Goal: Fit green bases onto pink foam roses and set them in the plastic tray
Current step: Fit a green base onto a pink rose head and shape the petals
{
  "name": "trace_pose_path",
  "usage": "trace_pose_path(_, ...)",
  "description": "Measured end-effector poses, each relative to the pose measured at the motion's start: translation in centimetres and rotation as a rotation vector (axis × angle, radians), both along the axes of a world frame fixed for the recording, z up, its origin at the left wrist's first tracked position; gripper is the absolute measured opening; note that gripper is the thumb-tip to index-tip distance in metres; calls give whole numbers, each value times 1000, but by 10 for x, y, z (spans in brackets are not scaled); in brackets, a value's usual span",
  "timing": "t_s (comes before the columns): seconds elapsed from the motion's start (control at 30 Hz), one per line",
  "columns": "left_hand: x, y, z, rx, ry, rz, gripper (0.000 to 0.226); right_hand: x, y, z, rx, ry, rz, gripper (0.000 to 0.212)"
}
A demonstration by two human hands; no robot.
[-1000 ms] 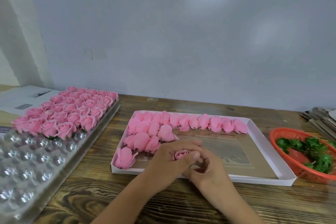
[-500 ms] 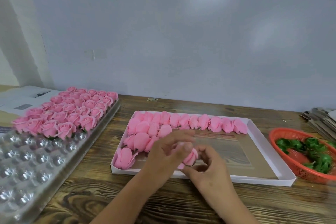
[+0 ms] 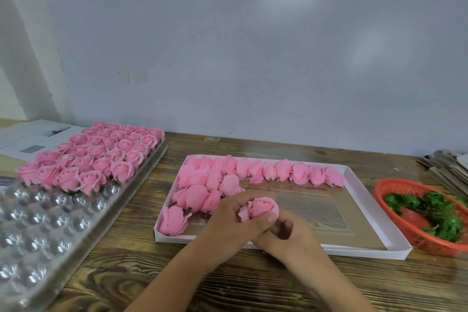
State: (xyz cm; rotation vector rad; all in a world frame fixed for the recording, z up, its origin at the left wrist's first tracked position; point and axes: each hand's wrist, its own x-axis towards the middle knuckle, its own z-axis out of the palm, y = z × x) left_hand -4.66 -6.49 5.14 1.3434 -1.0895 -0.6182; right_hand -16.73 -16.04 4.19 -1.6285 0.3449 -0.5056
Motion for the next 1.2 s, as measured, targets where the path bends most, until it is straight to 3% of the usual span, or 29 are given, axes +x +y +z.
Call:
trace_pose_path(0.17,5,4,2,22,111,-55,32,-3,-4,0,167,18,116,25)
trace_pose_path(0.3,6,4,1,-44,60,23,41,2,-1,-3,-87,77,-72,35)
trace_pose_path(0.43,2,1,-1,-45,-56,12,17,3,3,-5,-249,139,-145,57)
trace_pose_path(0.53,0,-1,-6,0,-117,13,17,4,3,-8,-262,110,-197,55)
trace_pose_path(0.7,-1,-3,-9,37,-90,-33,40,6,2,-11,-220,-30,-282,43)
trace_pose_path(0.9,5,-3,-11,82,-49,-49,75,4,0,-13,-275,-10,-321,31)
trace_pose_path(1.1,-2,-2,-2,7,-175,81,27,5,3,-16,-450,79,-292,34)
trace_pose_path(1.2,-2,-4,-9,51,-257,60,18,4,3,-17,-483,71,-301,45)
